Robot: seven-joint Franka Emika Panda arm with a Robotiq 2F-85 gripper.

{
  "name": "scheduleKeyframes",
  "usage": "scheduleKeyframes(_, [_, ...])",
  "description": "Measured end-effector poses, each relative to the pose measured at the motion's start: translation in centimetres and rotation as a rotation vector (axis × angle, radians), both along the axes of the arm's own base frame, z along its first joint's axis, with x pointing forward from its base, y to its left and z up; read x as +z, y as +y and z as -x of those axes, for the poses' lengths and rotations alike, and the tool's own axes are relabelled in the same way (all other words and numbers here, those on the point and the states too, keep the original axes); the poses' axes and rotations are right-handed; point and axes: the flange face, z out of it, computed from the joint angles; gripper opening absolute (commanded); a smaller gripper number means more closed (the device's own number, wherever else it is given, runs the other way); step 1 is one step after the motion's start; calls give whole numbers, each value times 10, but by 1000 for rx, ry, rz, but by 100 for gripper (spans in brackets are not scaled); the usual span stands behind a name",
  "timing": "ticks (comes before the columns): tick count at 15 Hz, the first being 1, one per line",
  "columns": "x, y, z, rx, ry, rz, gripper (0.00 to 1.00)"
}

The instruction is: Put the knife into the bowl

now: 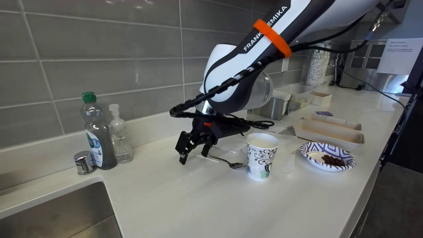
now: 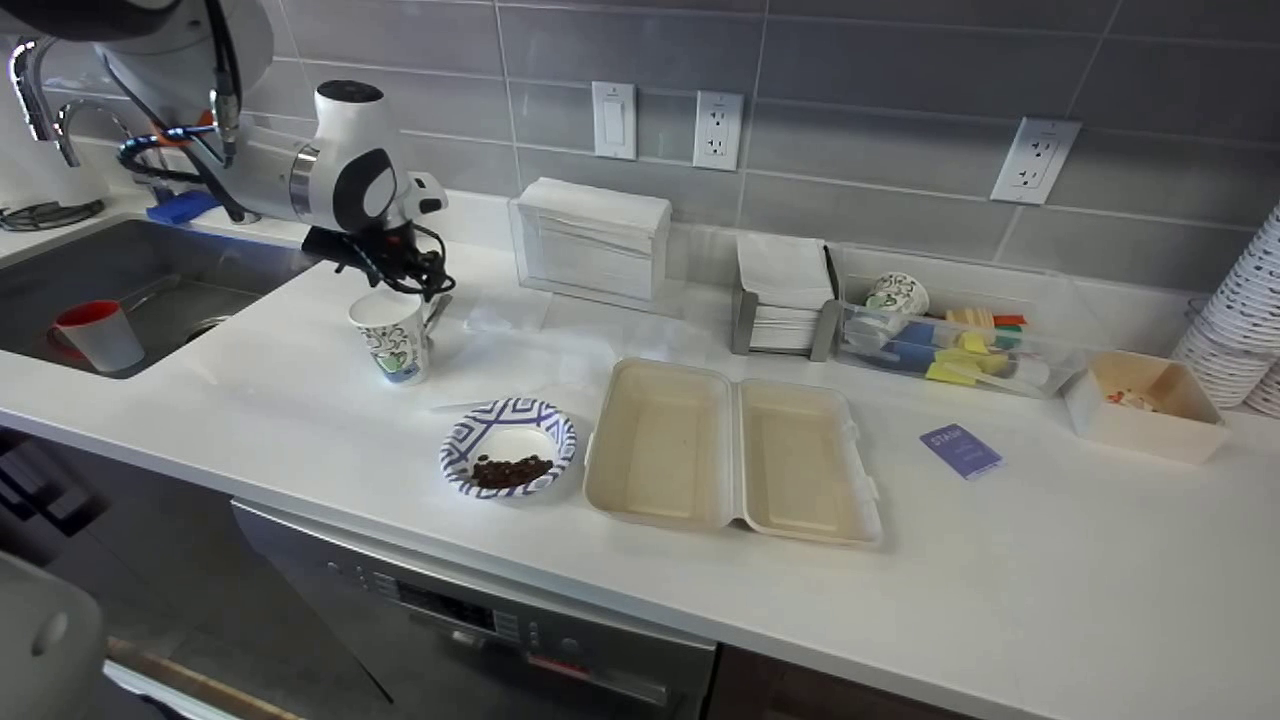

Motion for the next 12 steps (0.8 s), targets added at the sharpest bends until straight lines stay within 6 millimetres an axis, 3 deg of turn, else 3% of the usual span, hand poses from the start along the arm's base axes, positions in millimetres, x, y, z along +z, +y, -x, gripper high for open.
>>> scheduleKeyframes(12, [-6,-7,2,43,-29,-9,100])
